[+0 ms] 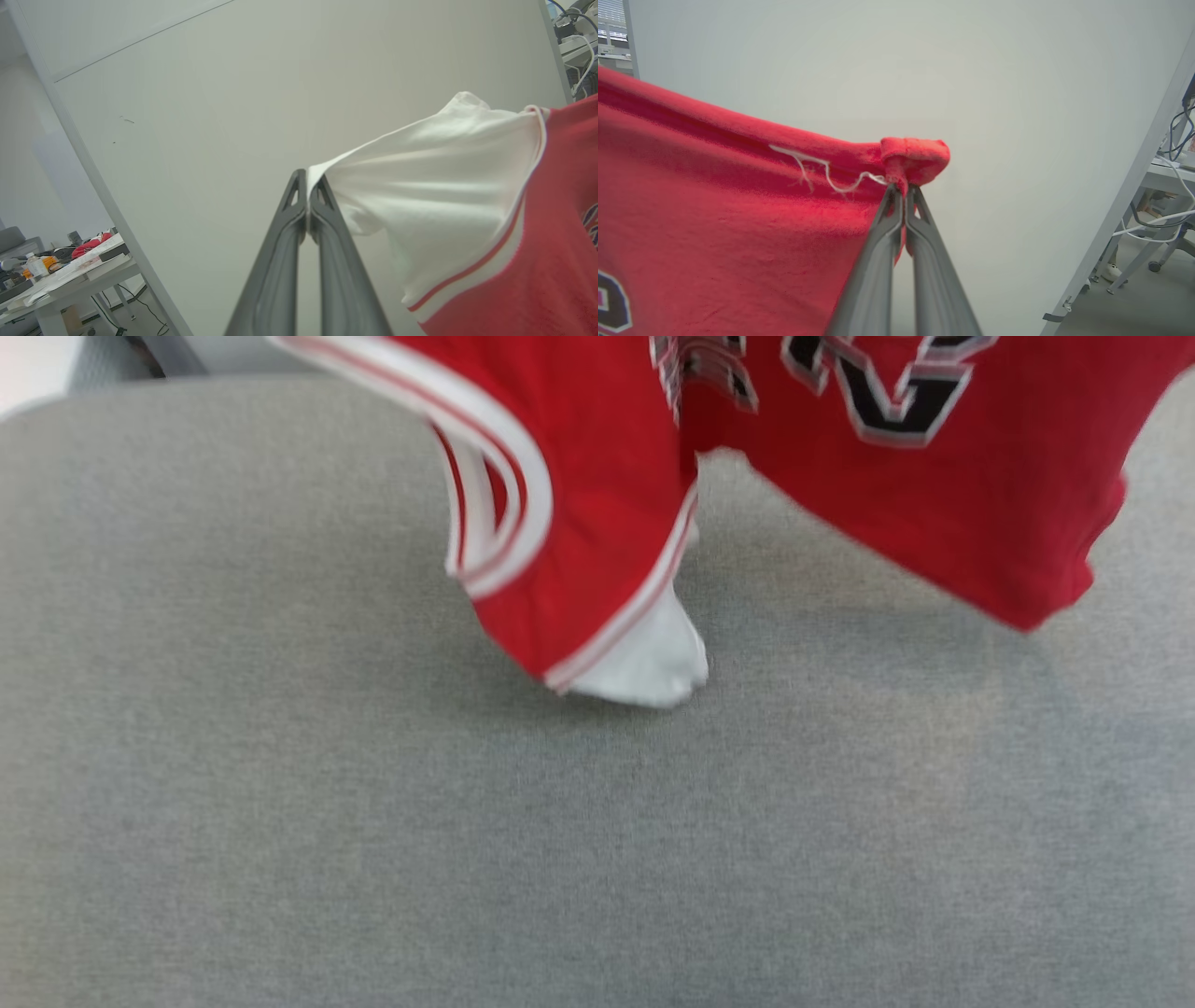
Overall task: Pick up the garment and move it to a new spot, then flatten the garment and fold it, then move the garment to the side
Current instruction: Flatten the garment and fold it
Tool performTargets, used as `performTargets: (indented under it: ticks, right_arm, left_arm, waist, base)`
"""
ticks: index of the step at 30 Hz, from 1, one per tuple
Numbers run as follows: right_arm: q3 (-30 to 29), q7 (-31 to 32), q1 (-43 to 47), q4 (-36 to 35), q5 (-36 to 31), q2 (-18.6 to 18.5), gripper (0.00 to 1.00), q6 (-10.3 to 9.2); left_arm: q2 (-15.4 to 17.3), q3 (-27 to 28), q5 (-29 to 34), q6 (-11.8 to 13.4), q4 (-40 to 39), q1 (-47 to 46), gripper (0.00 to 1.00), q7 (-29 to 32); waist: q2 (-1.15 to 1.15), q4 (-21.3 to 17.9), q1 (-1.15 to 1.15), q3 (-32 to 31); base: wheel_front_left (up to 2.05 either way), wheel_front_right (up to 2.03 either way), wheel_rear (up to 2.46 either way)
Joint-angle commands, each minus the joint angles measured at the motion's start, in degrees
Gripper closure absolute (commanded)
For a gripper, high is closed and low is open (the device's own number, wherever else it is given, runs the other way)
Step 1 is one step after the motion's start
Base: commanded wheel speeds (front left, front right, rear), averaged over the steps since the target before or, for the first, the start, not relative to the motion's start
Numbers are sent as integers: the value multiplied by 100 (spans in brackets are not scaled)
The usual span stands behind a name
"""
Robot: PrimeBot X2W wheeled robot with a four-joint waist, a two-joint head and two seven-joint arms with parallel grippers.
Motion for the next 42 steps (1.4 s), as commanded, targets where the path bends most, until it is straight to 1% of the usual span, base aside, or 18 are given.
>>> performTargets:
  ticks: [1,5,9,12,17,18,24,27,31,35,38,42]
  right_arm:
    - [65,-105,-281,211,-110,-92,100,-12]
    - [366,-386,-1124,753,-269,-163,100,-12]
    - [659,-702,-2091,1411,-519,-92,100,-12]
    - [865,-953,-2795,1953,-771,56,100,-12]
    - [1027,-1514,-3886,3009,-1252,516,100,-12]
    - [950,-1892,-4435,3625,-1503,812,100,-12]
    - [774,-2618,-5142,4482,-2028,1264,100,-12]
    - [728,-2923,-5283,4841,-2244,1427,100,-12]
    - [856,-3259,-5273,5214,-2424,1535,100,-12]
    - [1019,-3457,-5087,5492,-2466,1560,100,-12]
    - [1194,-3560,-4805,5659,-2370,1604,100,-12]
    - [1503,-3655,-4335,5711,-2197,1601,100,-12]
  left_arm:
    - [54,-4,111,-83,233,-349,100,5]
    - [-50,-150,319,-387,953,-1271,100,-100]
    - [-248,-378,628,-598,1811,-2368,100,-316]
    - [-365,-592,937,-677,2450,-3117,100,-470]
    - [-564,-968,1498,-750,3637,-4338,100,-925]
    - [-731,-1053,1730,-759,4229,-4963,100,-1444]
    - [-1132,-1166,2098,-679,5275,-5845,100,-2523]
    - [-1310,-1262,2146,-697,5601,-5927,100,-2769]
    - [-1512,-1301,2020,-720,5853,-5553,100,-2899]
    - [-1689,-1309,1855,-741,5839,-4884,100,-2927]
    - [-1814,-1200,1710,-744,5610,-4208,100,-2929]
    - [-1985,-1062,1545,-746,5342,-3230,100,-2930]
  waist:
    - [0,-71,0,834]
    - [0,-69,0,1334]
    - [0,-82,0,1758]
    - [0,-111,0,2015]
    - [0,-214,0,2341]
    - [0,-229,0,2494]
    - [0,-201,0,2694]
    - [0,-176,0,2759]
    - [0,-111,0,2813]
    - [0,-57,0,2812]
    - [0,-14,0,2742]
    - [0,55,0,2530]
  base:
    - [0,0,0]
    - [0,0,0]
    - [0,0,0]
    - [0,0,0]
    - [0,0,0]
    - [0,0,0]
    - [0,0,0]
    - [0,0,0]
    - [0,0,0]
    - [0,0,0]
    - [0,0,0]
    - [0,0,0]
